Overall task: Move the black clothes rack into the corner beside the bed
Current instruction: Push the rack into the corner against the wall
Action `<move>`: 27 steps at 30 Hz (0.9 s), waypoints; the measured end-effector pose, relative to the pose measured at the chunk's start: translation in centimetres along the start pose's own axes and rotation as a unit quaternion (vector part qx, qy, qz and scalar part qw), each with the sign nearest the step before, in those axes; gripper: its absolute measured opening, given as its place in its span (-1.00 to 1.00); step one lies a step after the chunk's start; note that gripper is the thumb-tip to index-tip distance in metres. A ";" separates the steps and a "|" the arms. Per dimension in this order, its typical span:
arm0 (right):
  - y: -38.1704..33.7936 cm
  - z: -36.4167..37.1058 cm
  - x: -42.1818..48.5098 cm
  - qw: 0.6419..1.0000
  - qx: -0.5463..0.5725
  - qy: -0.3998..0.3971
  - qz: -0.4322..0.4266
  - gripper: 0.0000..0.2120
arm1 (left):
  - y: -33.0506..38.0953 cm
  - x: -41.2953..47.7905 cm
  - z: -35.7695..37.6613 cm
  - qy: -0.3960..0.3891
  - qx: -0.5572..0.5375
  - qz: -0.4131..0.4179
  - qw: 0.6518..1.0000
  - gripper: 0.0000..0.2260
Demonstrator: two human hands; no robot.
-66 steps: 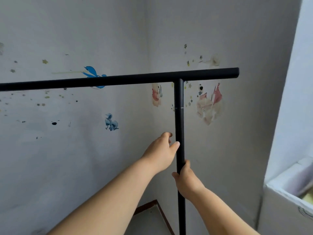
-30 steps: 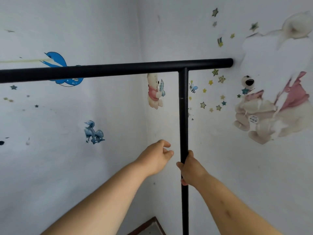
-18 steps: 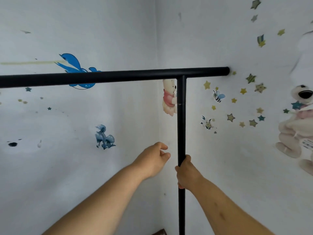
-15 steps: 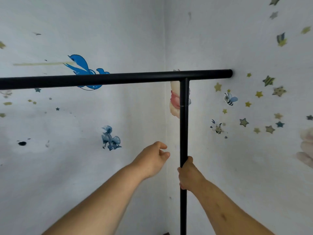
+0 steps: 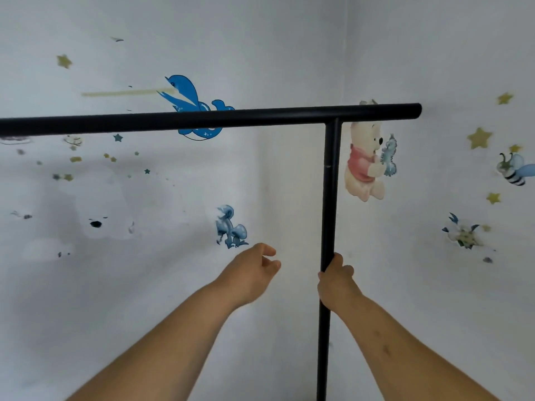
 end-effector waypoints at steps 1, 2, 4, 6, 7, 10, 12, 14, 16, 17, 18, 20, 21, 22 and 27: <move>-0.3 -0.3 0.3 1.000 0.006 0.009 -0.001 -0.54 | -0.5 0.1 -0.3 0.005 0.003 -0.006 1.000 -0.64; -0.7 -0.3 0.9 1.000 0.022 0.007 0.004 -0.55 | -0.9 0.1 -0.6 0.009 0.006 -0.013 1.000 -0.65; -1.2 -0.5 1.9 1.000 0.021 0.011 0.002 -0.55 | -1.7 0.2 -1.1 0.016 0.004 -0.026 1.000 -0.65; -2.0 -0.7 2.9 0.999 0.034 0.019 0.009 -0.53 | -2.5 0.0 -1.6 0.024 0.005 -0.040 0.999 -0.65; -2.4 -0.7 3.1 1.000 0.021 0.020 0.003 -0.52 | -2.9 -0.1 -1.8 0.028 0.005 -0.047 0.998 -0.66; -3.4 -1.1 3.7 1.000 0.009 0.004 0.011 -0.54 | -4.2 -0.5 -2.5 0.039 0.012 -0.068 0.997 -0.66; -4.0 -1.4 4.0 1.000 0.026 -0.012 0.003 -0.56 | -4.8 -0.7 -3.0 0.045 0.019 -0.077 0.996 -0.66; -4.2 -1.7 4.6 0.999 0.028 -0.027 0.011 -0.57 | -5.4 -0.9 -3.4 0.052 0.021 -0.086 0.995 -0.65; -4.2 -2.3 5.1 0.996 0.063 -0.052 0.022 -0.60 | -5.9 -1.0 -3.6 0.057 0.021 -0.088 0.994 -0.65; -4.4 -2.6 5.3 0.996 0.069 -0.053 0.006 -0.62 | -6.1 -1.0 -3.7 0.059 0.022 -0.089 0.994 -0.65; -4.5 -2.6 5.6 0.996 0.063 -0.057 0.004 -0.63 | -6.3 -1.0 -3.8 0.060 0.025 -0.093 0.994 -0.65; -5.1 -2.2 5.5 0.995 0.076 -0.059 -0.033 -0.56 | -6.5 -0.9 -3.8 0.062 0.025 -0.097 0.993 -0.65; -5.3 -2.4 5.5 0.997 0.043 -0.032 -0.053 -0.49 | -6.6 -0.8 -3.8 0.062 0.024 -0.097 0.993 -0.65; -5.5 -2.6 5.5 0.996 0.074 -0.025 -0.053 -0.43 | -6.7 -0.8 -3.7 0.061 0.024 -0.099 0.993 -0.65; -5.8 -2.0 5.3 0.939 0.332 -0.076 0.056 -0.58 | -7.2 -1.1 -3.7 0.063 0.022 -0.106 0.992 -0.65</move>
Point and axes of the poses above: each hand's wrist, its own x-axis towards the middle knuckle, its own z-axis out of the palm, y = z × x, the point moved 5 cm from there along x, towards the middle knuckle, and after that the axes turned 15 degrees about z, right-handed, at the moved point
